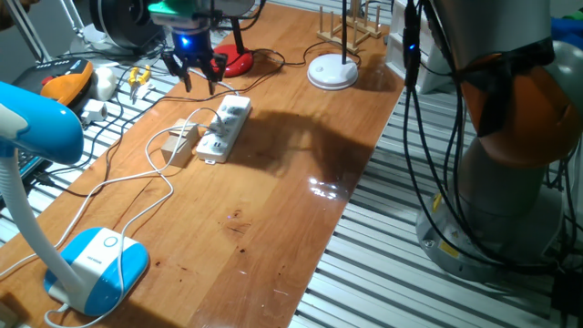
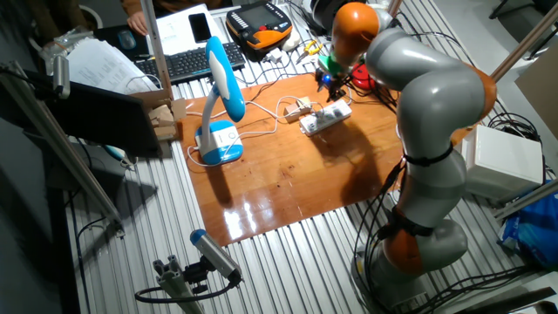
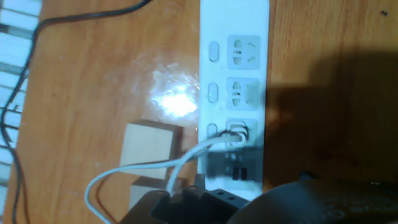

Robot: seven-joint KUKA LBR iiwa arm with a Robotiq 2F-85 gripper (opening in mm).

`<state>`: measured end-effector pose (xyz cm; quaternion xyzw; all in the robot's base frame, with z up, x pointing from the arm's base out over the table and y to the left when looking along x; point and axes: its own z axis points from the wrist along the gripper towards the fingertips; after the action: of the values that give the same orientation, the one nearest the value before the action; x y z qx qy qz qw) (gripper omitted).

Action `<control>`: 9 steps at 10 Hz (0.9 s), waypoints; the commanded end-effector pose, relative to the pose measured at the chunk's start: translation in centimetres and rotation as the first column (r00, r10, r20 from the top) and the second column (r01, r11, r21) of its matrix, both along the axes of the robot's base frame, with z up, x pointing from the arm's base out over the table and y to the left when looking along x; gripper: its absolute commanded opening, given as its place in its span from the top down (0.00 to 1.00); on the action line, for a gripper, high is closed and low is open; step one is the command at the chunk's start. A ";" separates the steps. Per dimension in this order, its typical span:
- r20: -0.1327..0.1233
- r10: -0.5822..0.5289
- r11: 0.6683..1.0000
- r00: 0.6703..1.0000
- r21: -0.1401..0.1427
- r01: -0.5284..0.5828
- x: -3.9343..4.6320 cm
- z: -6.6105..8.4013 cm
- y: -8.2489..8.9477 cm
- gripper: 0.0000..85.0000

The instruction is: Plug in the power cord of the desk lamp, turn on the socket, and light up the desk lamp

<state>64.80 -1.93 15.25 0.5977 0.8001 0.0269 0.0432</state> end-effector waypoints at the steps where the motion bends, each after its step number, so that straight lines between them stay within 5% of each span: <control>1: 0.011 -0.026 1.000 1.000 -0.004 0.026 0.55 -0.4 -0.1 0.40; 3: 0.032 -0.088 0.996 0.996 0.015 0.088 1.74 -1.8 -0.6 0.40; 4: 0.035 -0.086 0.996 0.996 0.039 0.084 1.92 -2.3 -1.2 0.60; 8: 0.032 -0.196 0.977 0.980 0.093 0.192 2.29 -3.5 -1.6 0.60; 9: 0.032 -0.197 0.977 0.980 0.093 0.194 2.23 -3.5 -1.5 0.80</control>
<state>67.04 -3.44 11.74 0.6740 0.7345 0.0707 0.0353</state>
